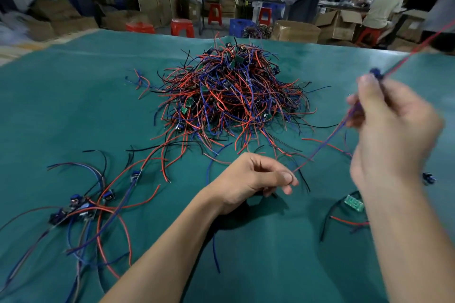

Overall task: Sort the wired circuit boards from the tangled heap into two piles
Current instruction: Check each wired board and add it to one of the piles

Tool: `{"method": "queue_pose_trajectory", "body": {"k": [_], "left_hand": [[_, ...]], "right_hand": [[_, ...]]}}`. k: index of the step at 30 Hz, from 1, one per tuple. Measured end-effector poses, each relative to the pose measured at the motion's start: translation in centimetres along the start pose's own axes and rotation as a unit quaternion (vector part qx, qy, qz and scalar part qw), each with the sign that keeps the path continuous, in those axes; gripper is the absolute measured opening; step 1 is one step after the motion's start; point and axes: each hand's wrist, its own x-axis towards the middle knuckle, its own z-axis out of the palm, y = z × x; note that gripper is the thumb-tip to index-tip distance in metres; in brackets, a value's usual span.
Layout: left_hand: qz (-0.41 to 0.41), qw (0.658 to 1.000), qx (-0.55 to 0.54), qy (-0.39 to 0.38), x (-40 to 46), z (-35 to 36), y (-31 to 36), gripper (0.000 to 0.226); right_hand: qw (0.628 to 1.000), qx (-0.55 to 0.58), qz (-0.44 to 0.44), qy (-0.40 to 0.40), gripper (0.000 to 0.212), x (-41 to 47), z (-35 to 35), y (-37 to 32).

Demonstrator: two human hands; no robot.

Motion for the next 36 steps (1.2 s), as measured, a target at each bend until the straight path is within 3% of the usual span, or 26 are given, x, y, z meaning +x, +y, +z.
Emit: {"method": "queue_pose_trajectory", "body": {"k": [2, 6, 11, 14, 17, 19, 21, 23, 28, 31, 36], "left_hand": [[-0.002, 1.000, 0.005, 0.005, 0.2, 0.1, -0.1, 0.012], [-0.003, 1.000, -0.020, 0.019, 0.0, 0.0, -0.7, 0.010], [-0.041, 0.999, -0.036, 0.002, 0.3, -0.3, -0.2, 0.011], [-0.049, 0.998, 0.001, 0.051, -0.2, -0.3, -0.5, 0.016], [-0.010, 0.999, 0.001, 0.052, -0.3, 0.4, -0.1, 0.011], [-0.011, 0.999, -0.021, 0.025, 0.0, 0.5, 0.3, 0.017], [-0.019, 0.999, -0.026, 0.023, 0.1, 0.4, 0.3, 0.033], [-0.015, 0.999, -0.028, 0.023, 0.2, 0.2, 0.1, 0.033], [-0.013, 0.999, -0.028, 0.023, 0.2, 0.3, 0.1, 0.031], [-0.020, 0.999, -0.028, 0.022, 0.2, 0.3, 0.2, 0.022], [-0.024, 0.999, -0.030, 0.027, 0.3, 0.3, 0.2, 0.018]], "right_hand": [[0.995, 0.015, 0.021, -0.091, 0.018, -0.4, 2.8, -1.9], [0.946, -0.119, 0.052, -0.299, 0.034, -5.2, 10.8, -2.3], [0.823, -0.283, -0.014, -0.493, 0.066, -9.5, 17.3, -1.2], [0.782, -0.366, -0.048, -0.502, 0.058, -6.9, 17.9, 0.6], [0.794, -0.443, -0.091, -0.406, 0.014, -2.3, 17.2, 2.7], [0.784, -0.490, -0.105, -0.366, 0.036, 0.5, 16.4, 4.3], [0.751, -0.529, -0.090, -0.385, 0.049, 2.5, 15.6, 5.8], [0.727, -0.539, -0.071, -0.420, 0.052, 3.5, 15.3, 7.1], [0.770, -0.490, -0.050, -0.406, 0.028, 4.2, 15.2, 8.4], [0.796, -0.457, -0.013, -0.397, 0.023, 4.6, 14.8, 8.4], [0.894, -0.352, 0.031, -0.275, 0.022, 6.1, 13.0, 6.7]]}}
